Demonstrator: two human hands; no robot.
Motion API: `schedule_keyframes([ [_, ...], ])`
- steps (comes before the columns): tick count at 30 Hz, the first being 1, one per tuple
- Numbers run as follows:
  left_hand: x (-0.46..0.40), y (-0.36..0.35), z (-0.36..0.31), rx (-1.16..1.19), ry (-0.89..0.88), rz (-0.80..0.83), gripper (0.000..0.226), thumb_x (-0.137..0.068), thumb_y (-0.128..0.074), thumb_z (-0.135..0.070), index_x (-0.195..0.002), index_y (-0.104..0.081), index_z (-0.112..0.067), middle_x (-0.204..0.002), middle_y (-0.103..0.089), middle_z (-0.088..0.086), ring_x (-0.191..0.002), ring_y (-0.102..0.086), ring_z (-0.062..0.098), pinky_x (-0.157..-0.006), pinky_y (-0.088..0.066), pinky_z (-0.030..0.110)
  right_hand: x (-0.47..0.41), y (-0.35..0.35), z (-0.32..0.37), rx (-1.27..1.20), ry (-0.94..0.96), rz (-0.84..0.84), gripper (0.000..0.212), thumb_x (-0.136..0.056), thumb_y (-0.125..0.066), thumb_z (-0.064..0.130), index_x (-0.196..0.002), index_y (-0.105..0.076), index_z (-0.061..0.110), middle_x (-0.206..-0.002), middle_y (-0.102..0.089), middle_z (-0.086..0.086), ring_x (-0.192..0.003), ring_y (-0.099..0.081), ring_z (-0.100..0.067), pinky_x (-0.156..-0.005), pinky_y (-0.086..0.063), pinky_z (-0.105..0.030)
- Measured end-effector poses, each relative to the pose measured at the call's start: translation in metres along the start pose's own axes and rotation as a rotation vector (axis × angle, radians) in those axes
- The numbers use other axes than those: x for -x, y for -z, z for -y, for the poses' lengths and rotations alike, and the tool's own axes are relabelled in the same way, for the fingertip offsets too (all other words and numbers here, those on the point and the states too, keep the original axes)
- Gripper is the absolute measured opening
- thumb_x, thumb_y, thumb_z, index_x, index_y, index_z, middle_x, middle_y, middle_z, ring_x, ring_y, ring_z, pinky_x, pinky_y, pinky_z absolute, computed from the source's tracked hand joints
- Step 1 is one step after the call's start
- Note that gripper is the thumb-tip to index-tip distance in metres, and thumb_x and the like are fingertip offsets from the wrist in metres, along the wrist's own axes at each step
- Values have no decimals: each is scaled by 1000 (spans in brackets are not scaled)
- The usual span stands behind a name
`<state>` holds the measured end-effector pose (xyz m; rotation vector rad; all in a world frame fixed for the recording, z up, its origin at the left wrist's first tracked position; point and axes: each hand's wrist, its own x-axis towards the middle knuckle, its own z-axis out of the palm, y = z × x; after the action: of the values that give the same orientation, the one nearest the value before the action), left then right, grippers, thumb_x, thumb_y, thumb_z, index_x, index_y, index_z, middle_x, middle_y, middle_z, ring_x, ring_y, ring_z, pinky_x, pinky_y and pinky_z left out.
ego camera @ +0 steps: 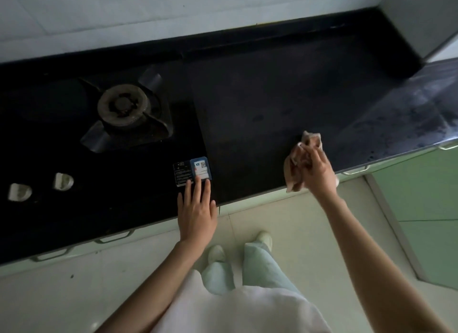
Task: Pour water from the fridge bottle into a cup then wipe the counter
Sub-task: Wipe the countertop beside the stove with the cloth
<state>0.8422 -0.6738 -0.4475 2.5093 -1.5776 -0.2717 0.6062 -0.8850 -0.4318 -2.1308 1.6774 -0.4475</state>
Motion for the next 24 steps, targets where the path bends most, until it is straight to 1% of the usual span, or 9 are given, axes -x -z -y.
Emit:
schedule_keyframes([
  [3, 1, -1, -1, -33, 0, -8, 52, -93, -57, -26, -141, -46, -10, -150, -39, 14, -137, -37, 38, -107, -33, 58, -38, -10, 18, 30, 1, 30, 47, -86, -56, 13, -132, -50, 15, -138, -46, -10, -116, -51, -37, -79, -48, -43],
  [5, 1, -1, -3, -68, 7, -27, 49, -96, -44, -31, -141, -46, -11, -149, -40, 14, -137, -37, 38, -107, -33, 57, -45, -26, 40, 23, 91, 69, 47, -86, -59, 13, -132, -49, 14, -139, -47, -11, -120, -50, -35, -87, -51, -50],
  [7, -1, 1, -10, -99, -30, -24, 54, -94, -31, -35, -142, -44, -14, -150, -39, 13, -138, -34, 38, -108, -31, 57, -35, -40, 58, 11, 213, 136, 49, -85, -63, 14, -131, -49, 15, -138, -48, -10, -123, -50, -32, -83, -54, -52],
  [10, -12, 2, -33, -118, -145, -6, 54, -94, -29, -34, -142, -45, -16, -150, -40, 12, -140, -33, 37, -109, -31, 56, -3, -43, 65, -10, 371, 196, 56, -80, -68, 15, -132, -48, 19, -137, -48, -8, -121, -51, -31, -74, -56, -51],
  [13, -31, -2, -65, -78, -171, 32, 51, -96, -35, -32, -143, -45, -16, -150, -40, 11, -139, -34, 36, -109, -33, 55, 21, -25, 29, -61, 416, 204, 60, -79, -69, 12, -135, -48, 20, -141, -47, -8, -127, -48, -31, -79, -56, -46],
  [15, -44, -8, -84, -50, -164, 53, 49, -96, -49, -27, -143, -43, -16, -151, -39, 12, -139, -34, 37, -110, -33, 55, 17, -7, -9, -77, 405, 170, 63, -76, -70, 8, -134, -50, 18, -142, -46, -10, -128, -47, -33, -88, -53, -44],
  [17, -57, -14, -101, -39, -161, 81, 53, -94, -56, -25, -144, -42, -16, -151, -37, 12, -139, -34, 37, -110, -32, 54, -3, 15, -49, -67, 331, 113, 65, -70, -71, 4, -131, -54, 17, -140, -48, -12, -124, -49, -35, -89, -51, -41],
  [21, -77, -21, -127, -62, -148, 147, 52, -97, -46, -30, -146, -37, -18, -154, -33, 12, -141, -31, 36, -112, -29, 53, -79, 53, -98, 4, 119, 75, 56, -83, -58, 10, -137, -45, 19, -148, -37, -9, -125, -45, -37, -85, -51, -50],
  [24, -82, -27, -138, -91, -112, 169, 51, -98, -42, -33, -147, -36, -19, -154, -32, 11, -142, -29, 36, -112, -28, 53, -136, 47, -88, 39, 33, 118, 54, -88, -57, 13, -140, -42, 20, -150, -33, -6, -128, -43, -36, -92, -44, -49],
])
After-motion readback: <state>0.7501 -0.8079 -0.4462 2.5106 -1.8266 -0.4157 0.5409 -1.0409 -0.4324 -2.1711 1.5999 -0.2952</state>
